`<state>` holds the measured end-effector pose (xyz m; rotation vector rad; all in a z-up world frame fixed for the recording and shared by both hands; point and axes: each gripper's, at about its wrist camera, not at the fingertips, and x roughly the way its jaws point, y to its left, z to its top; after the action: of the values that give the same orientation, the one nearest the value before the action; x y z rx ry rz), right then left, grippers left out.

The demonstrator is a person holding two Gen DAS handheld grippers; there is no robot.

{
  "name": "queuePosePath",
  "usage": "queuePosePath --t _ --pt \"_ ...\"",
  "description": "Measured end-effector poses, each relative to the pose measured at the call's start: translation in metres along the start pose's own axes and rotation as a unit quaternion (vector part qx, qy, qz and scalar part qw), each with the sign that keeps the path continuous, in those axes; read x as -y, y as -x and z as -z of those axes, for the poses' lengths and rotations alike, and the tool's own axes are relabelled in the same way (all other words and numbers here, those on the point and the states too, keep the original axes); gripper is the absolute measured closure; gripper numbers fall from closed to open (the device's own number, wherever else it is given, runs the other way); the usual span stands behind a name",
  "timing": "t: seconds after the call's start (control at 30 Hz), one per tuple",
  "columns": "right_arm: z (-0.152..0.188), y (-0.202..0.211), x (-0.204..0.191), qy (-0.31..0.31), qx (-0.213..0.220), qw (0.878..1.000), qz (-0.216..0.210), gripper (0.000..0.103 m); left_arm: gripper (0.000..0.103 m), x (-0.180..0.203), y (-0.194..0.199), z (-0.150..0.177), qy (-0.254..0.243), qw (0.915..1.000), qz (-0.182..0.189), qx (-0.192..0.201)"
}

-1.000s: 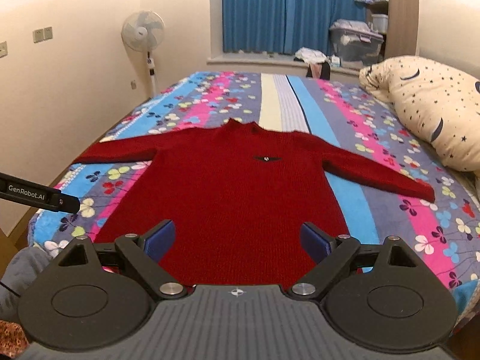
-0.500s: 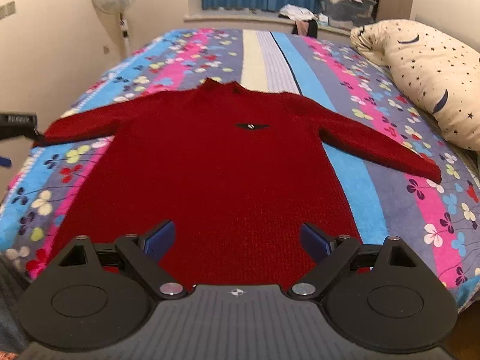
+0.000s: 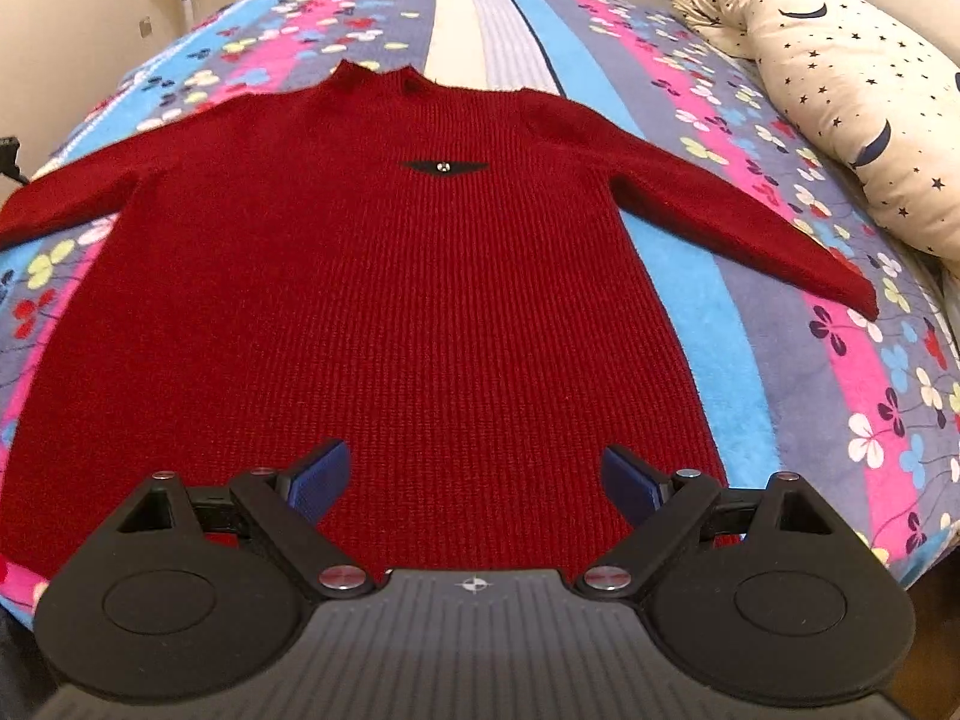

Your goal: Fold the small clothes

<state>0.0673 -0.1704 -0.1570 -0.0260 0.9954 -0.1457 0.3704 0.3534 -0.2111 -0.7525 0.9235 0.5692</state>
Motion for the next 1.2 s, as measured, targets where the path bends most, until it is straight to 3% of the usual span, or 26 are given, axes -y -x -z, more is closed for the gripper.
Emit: queuePosePath --t 0.03,0.1,0.13,0.2,0.3,0.47,0.57,0.63,0.73,0.8,0.87,0.93,1.0,1.1,1.2 --pt "0.000 -0.004 0.001 0.001 -0.002 1.000 0.000 0.012 0.018 0.001 -0.001 -0.003 0.011 0.9999 -0.008 0.000" --pt "0.000 -0.008 0.004 -0.002 -0.005 1.000 -0.002 0.012 0.085 0.009 -0.001 -0.009 -0.009 0.9979 -0.064 0.004" --pt "0.001 -0.011 0.007 -0.006 -0.005 1.000 -0.004 0.012 0.084 0.013 0.001 -0.011 -0.017 0.9966 -0.080 0.003" --pt "0.002 -0.013 0.013 -0.014 -0.003 1.000 -0.009 0.012 0.085 0.022 0.018 -0.012 -0.004 0.9968 -0.075 0.028" --pt "0.007 -0.017 0.027 -0.025 0.004 1.000 -0.010 0.013 0.086 0.067 0.057 -0.001 -0.065 0.9926 -0.060 0.083" --pt "0.015 -0.023 0.056 -0.044 0.022 0.999 0.001 0.013 0.087 0.180 0.122 0.054 -0.174 0.9752 0.051 0.127" --pt "0.017 -0.026 0.077 -0.069 0.037 0.997 0.008 0.014 0.087 0.247 0.149 0.117 -0.239 0.9549 0.124 0.125" --pt "0.017 -0.027 0.092 -0.088 0.045 0.995 0.011 0.014 0.087 0.285 0.158 0.176 -0.288 0.9360 0.167 0.115" --pt "0.020 -0.031 0.109 -0.104 0.049 0.993 0.018 0.014 0.080 0.320 0.144 0.278 -0.372 0.9019 0.213 0.054" --pt "0.022 -0.037 0.116 -0.109 0.041 0.993 0.016 0.014 0.048 0.327 0.116 0.342 -0.461 0.8654 0.197 -0.014" --pt "0.021 -0.042 0.121 -0.109 0.036 0.993 0.008 0.014 0.030 0.309 0.095 0.373 -0.498 0.8529 0.154 -0.032" --pt "0.018 -0.046 0.125 -0.106 0.037 0.994 0.007 0.014 0.025 0.280 0.082 0.373 -0.498 0.8538 0.146 -0.041" --pt "0.013 -0.050 0.129 -0.104 0.043 0.994 0.008 0.014 0.024 0.252 0.077 0.350 -0.478 0.8655 0.143 -0.040" --pt "0.002 -0.061 0.132 -0.100 0.049 0.994 0.012 0.014 0.015 0.222 0.070 0.299 -0.441 0.8895 0.118 -0.004" --pt "-0.011 -0.066 0.130 -0.108 0.057 0.992 0.006 0.014 0.015 0.204 0.057 0.236 -0.385 0.9197 0.072 0.025"
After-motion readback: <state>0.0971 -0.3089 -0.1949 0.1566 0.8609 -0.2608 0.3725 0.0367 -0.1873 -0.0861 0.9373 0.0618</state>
